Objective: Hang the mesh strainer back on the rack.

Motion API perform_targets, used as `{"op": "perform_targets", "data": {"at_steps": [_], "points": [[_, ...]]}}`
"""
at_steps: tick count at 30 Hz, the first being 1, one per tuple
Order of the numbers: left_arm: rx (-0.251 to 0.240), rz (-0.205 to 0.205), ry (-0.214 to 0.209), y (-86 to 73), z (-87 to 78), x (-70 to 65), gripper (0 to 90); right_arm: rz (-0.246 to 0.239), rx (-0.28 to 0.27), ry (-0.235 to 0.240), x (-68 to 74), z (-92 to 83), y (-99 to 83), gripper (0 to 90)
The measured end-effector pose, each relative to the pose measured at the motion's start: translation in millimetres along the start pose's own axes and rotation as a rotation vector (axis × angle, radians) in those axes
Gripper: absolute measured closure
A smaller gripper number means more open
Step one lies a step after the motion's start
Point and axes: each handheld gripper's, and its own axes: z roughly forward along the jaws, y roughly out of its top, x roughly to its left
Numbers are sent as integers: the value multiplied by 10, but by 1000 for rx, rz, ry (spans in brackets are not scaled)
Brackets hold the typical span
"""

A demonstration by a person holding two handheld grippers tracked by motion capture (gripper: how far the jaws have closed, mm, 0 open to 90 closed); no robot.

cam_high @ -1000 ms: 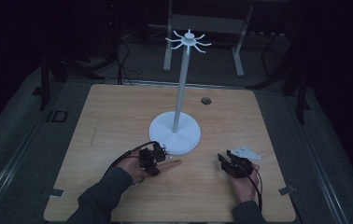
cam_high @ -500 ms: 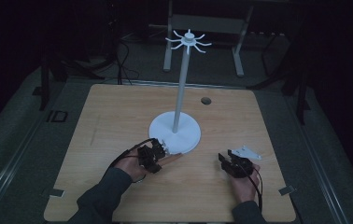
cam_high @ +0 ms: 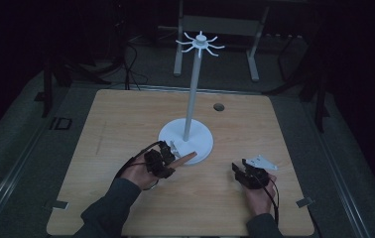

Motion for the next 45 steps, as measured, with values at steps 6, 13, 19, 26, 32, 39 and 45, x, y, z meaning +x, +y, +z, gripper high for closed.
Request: {"op": "perform_targets", "data": {"at_steps": [6, 13, 19, 26, 32, 39, 45], "points": [[-54, -15, 27, 29, -86, -7, 692, -1, -2, -6, 8, -2, 0, 515], [-129, -30, 61, 75, -201, -27, 692, -2, -8, -9, 12, -7, -2, 512], [-173, -43, 69, 114, -279, -37, 692, -4, -14, -10, 9, -8, -2, 510], [-220, -57, 81, 139, -337, -47, 692, -5, -13, -12, 11, -11, -2, 509], [-267, -86, 88, 154, -382, -42, 692, -7, -16, -14, 10, -12, -3, 509], [-322, -119, 111, 170, -441, -29, 692, -5, -16, -14, 12, -11, -3, 509], [-369, -148, 137, 170, -497, -16, 692, -7, -16, -15, 12, -12, -4, 510]]}}
